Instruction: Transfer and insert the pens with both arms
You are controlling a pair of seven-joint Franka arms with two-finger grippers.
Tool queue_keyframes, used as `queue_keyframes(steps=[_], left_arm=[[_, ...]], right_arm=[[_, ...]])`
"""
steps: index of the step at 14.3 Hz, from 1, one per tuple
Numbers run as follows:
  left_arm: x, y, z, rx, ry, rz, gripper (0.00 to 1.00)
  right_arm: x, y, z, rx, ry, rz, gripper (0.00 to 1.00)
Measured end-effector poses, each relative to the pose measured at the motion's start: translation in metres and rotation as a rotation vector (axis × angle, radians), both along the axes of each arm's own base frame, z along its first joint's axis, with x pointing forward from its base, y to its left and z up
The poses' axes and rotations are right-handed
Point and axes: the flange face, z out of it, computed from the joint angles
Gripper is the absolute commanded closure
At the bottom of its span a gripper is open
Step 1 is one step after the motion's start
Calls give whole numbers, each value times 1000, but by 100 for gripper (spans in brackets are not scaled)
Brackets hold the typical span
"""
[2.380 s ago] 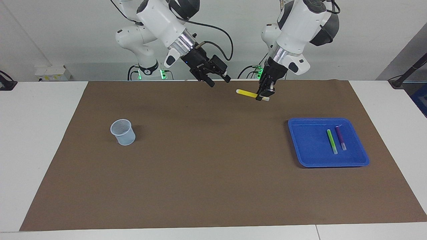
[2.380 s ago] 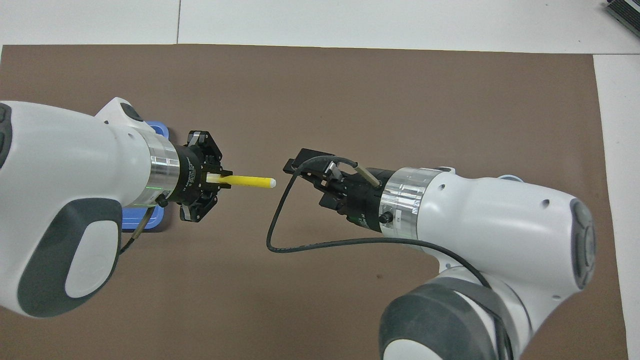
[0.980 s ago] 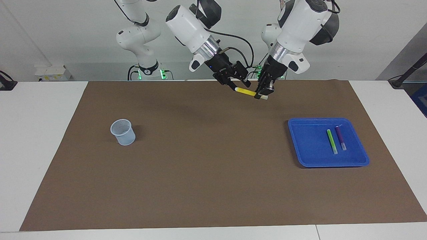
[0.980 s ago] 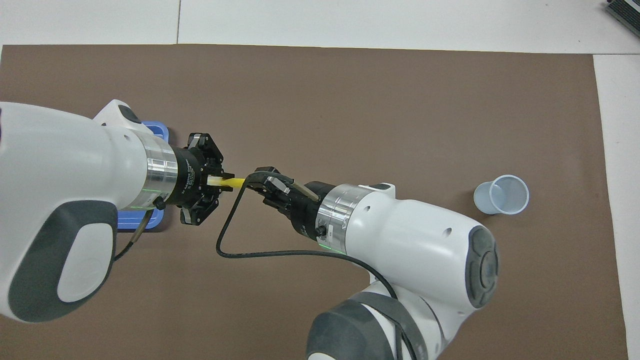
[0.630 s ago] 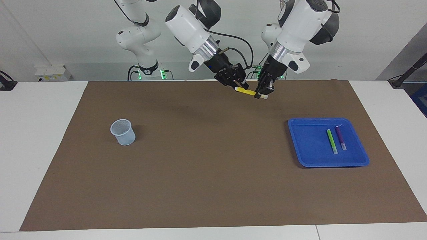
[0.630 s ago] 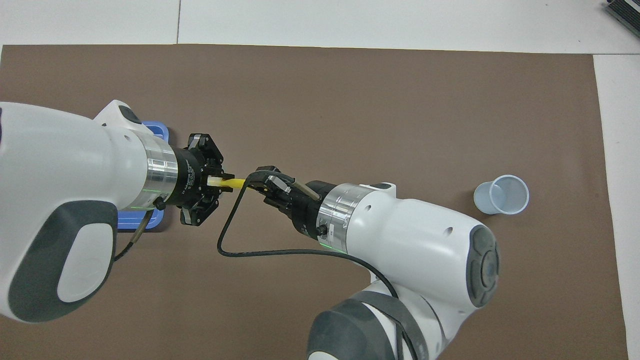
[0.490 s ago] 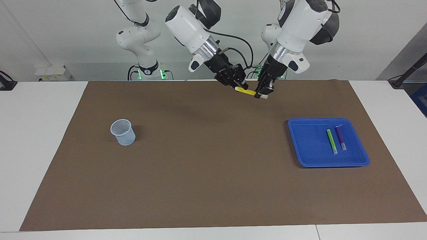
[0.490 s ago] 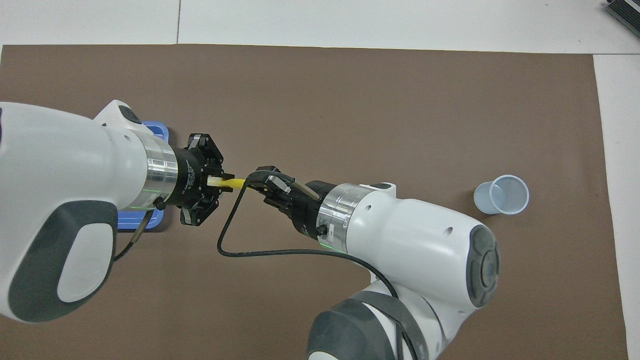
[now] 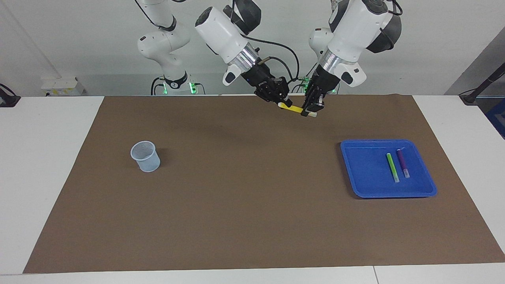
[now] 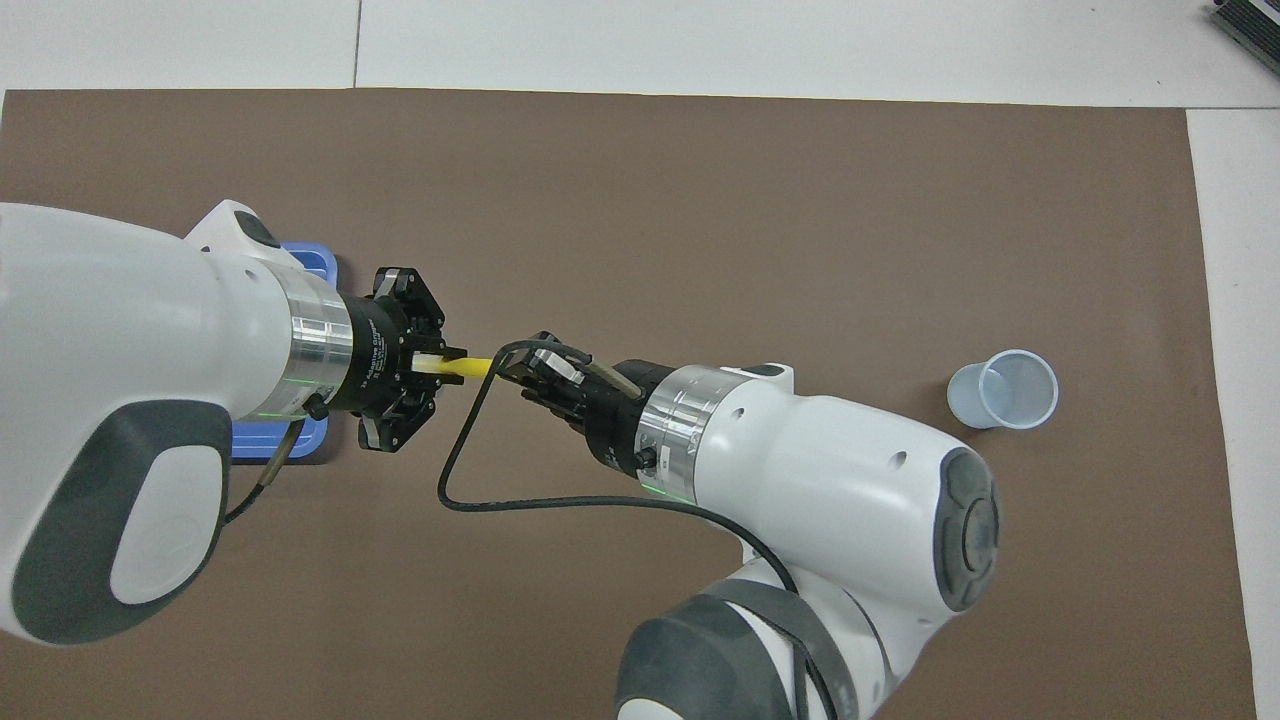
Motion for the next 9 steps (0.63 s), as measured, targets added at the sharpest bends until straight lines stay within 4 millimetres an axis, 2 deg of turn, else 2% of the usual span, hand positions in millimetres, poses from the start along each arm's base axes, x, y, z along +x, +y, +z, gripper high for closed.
queue_keyframes(steps=[2,3,6,9], left_arm=[[0,0,0,0,0,0,100],[0,0,0,0,1,0,100],[0,1,-1,-3,4,5,100],[1,2,-1,-10,9,20,100]], right_arm=[[1,-1,0,-1,-1,-1,67],[1,-2,0,-2,-4,0,71],[2,-2,2,0,-16,1,98],[1,-1,5,8,-30,-5,100]])
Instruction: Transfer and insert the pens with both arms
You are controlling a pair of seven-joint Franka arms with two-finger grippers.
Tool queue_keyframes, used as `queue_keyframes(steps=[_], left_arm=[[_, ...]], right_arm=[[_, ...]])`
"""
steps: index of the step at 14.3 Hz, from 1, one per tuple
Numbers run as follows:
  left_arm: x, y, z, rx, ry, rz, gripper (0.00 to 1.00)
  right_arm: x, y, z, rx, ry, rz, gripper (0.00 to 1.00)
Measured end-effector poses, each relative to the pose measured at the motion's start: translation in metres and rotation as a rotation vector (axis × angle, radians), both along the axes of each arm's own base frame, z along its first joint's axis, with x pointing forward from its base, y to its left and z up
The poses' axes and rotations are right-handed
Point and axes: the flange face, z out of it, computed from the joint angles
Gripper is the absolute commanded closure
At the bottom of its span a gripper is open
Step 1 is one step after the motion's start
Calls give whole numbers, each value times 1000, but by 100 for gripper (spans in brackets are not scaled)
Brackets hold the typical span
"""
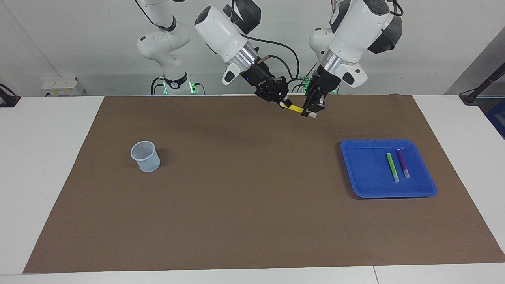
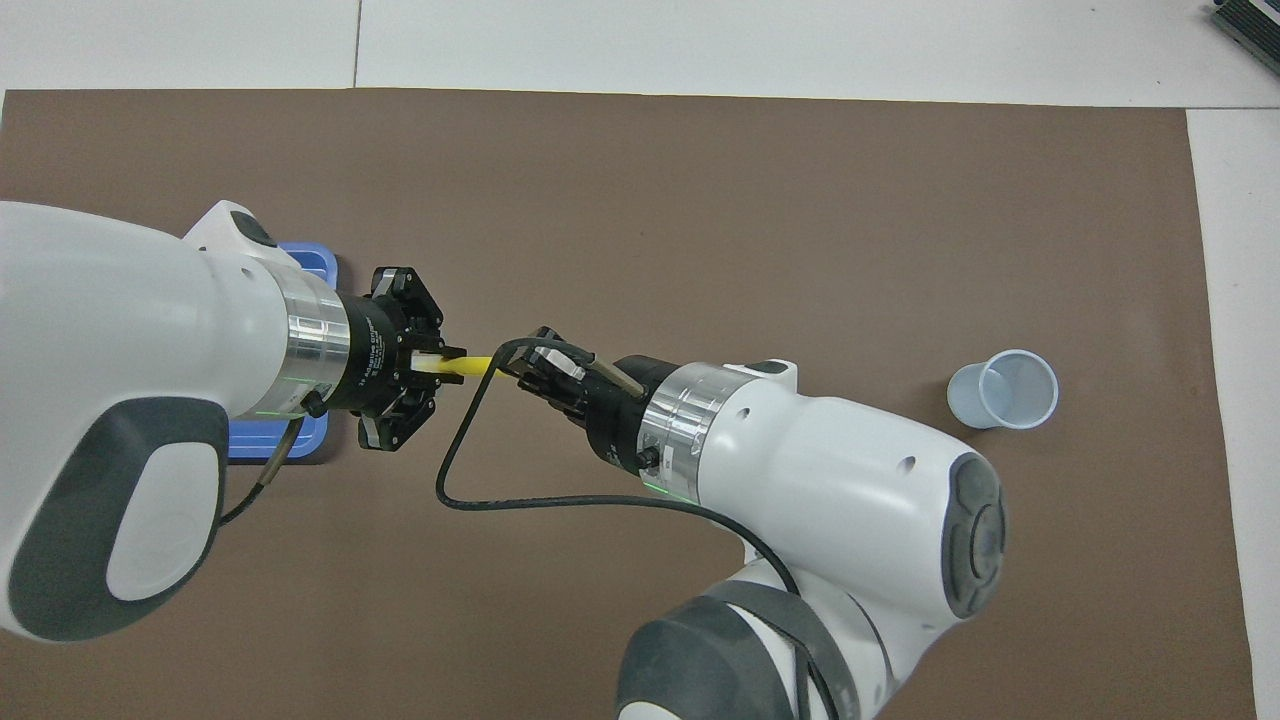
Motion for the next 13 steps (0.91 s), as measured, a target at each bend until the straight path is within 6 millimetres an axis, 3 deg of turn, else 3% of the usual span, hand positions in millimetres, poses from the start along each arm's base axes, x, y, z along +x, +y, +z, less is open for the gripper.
queue_keyframes(steps=[7,9,13], left_arm=[[0,0,-1,-1,3,2,100],[0,0,-1,-2,3,2,94],[0,0,-1,-2,3,2,93]], right_arm=[[0,0,1,2,-2,0,100],[0,0,1,2,-2,0,100],[0,0,1,2,-2,0,100]])
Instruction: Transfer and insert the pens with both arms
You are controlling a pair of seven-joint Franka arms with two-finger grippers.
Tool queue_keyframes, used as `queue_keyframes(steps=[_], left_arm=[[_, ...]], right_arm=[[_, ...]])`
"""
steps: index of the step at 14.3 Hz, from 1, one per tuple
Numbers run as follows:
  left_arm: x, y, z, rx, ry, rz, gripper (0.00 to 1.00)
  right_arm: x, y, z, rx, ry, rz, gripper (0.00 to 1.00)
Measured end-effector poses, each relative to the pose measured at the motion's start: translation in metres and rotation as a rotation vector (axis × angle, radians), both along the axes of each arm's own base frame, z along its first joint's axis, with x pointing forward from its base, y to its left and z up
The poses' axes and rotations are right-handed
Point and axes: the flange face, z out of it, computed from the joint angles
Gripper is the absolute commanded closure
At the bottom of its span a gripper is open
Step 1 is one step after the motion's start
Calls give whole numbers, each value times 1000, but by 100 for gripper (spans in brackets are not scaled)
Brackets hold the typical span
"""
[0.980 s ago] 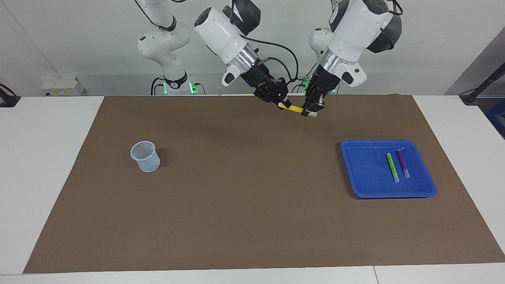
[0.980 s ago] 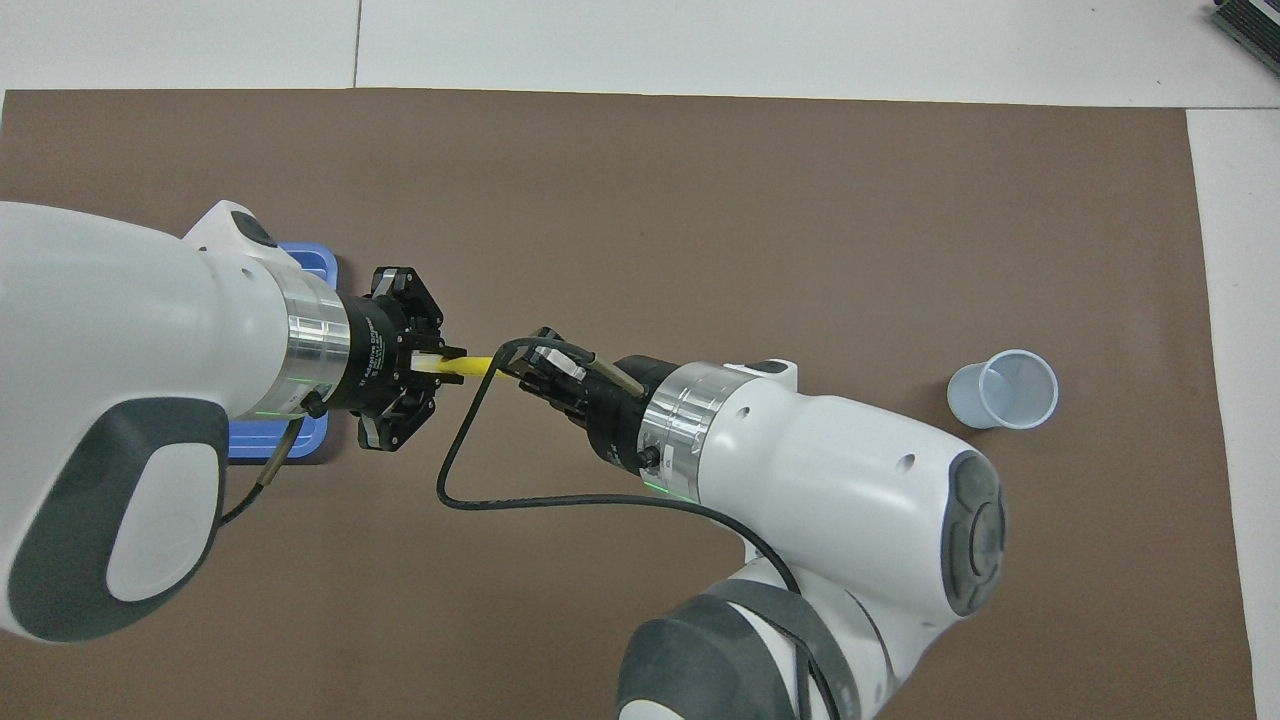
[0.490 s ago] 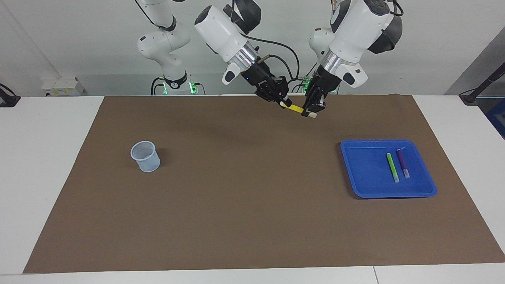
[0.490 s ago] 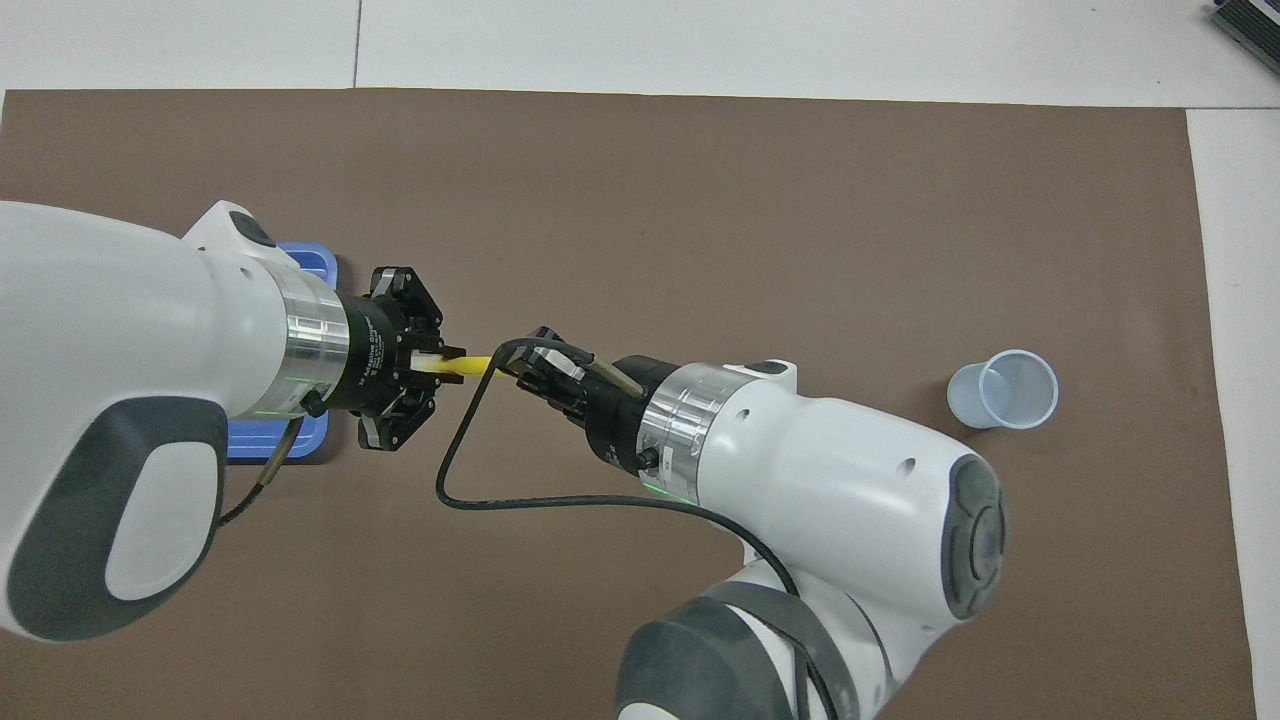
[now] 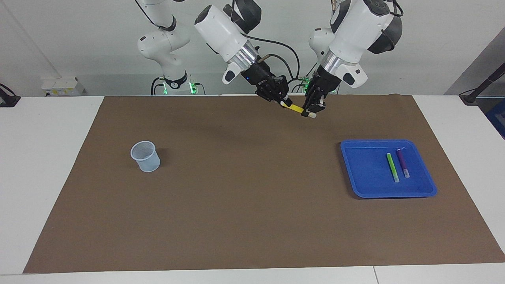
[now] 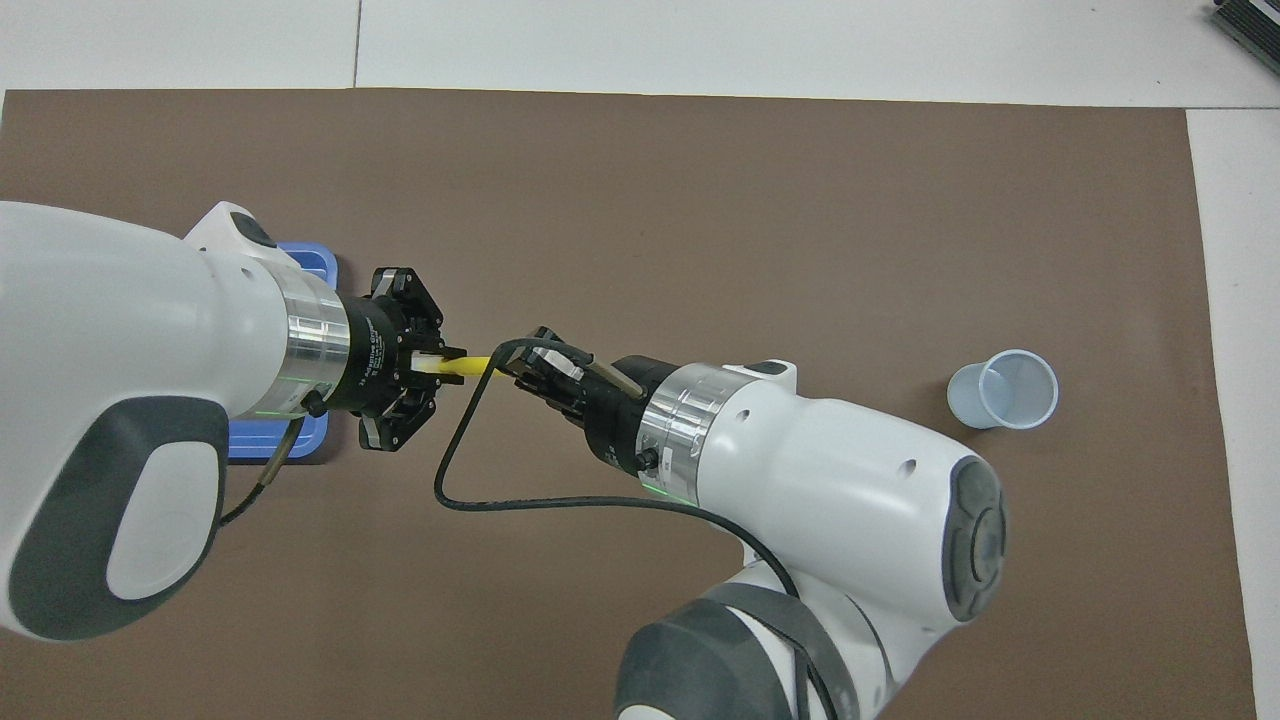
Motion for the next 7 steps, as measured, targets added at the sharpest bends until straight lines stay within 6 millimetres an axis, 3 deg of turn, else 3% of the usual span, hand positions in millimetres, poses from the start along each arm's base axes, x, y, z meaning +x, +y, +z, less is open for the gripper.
queue_keyframes(steps=[7], left_arm=[[-1,-2,-1,1,1,-9,80]], right_arm=[[2,-2,0,0,-1,-5,100]])
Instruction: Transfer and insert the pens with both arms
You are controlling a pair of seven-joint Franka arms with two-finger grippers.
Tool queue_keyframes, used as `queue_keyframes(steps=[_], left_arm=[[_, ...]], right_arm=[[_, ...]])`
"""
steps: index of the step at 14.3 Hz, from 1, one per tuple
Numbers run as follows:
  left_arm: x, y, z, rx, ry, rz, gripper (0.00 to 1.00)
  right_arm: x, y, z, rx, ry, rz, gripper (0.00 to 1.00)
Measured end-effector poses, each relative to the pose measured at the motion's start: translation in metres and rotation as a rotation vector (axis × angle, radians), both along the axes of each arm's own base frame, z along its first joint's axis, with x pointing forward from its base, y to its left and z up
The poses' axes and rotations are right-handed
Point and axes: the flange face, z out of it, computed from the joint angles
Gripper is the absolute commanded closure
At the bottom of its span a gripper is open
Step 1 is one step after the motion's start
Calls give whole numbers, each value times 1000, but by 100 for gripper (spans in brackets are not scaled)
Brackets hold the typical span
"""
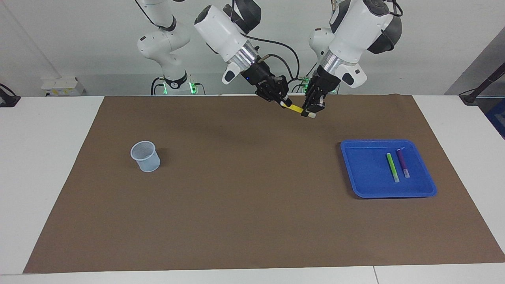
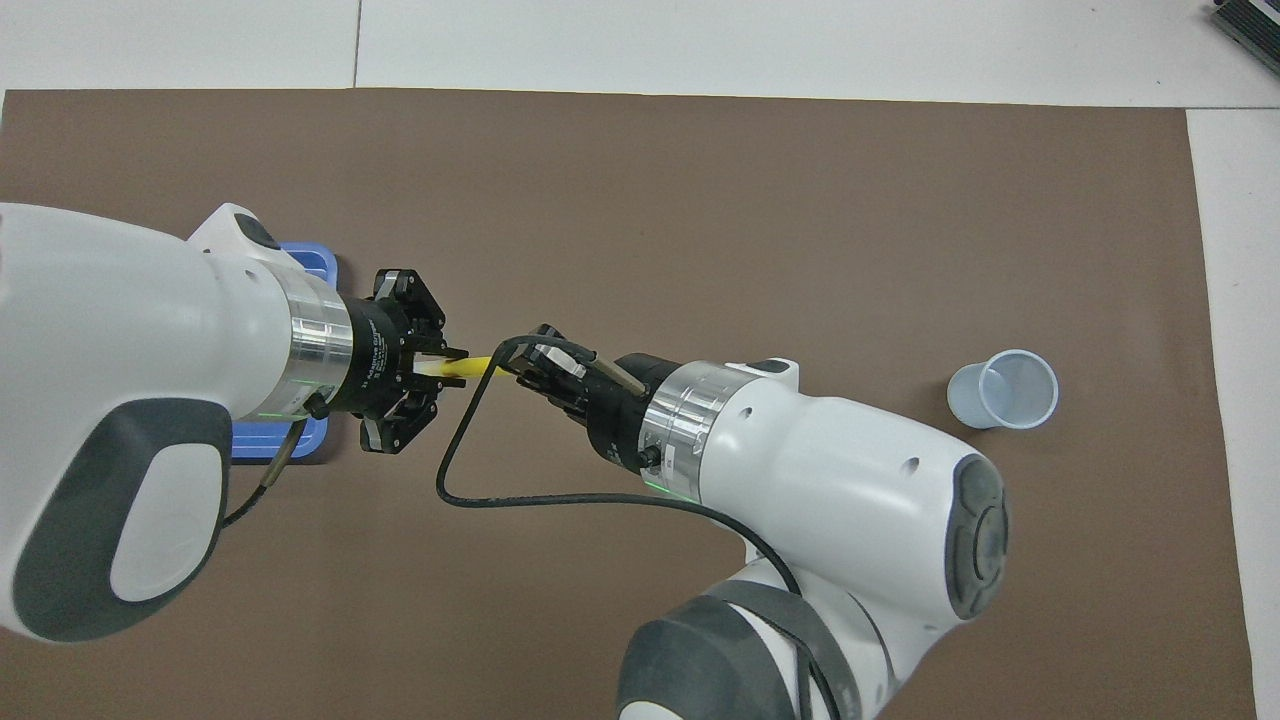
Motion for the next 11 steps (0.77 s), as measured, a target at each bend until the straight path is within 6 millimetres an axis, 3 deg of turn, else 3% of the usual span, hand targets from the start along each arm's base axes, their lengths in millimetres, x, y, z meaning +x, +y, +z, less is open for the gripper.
queue_keyframes(steps=[4,8,11], left_arm=[[0,0,0,0,-1,-3,79],[-1,-1,1,0,-3,-7,64],[-4,-2,5,-2,-10,-13,60]], right_arm=[[0,0,0,0,0,-1,100],[1,-1,-1,-1,2,-2,100],[3,-2,-5,-6,7,-5,100]])
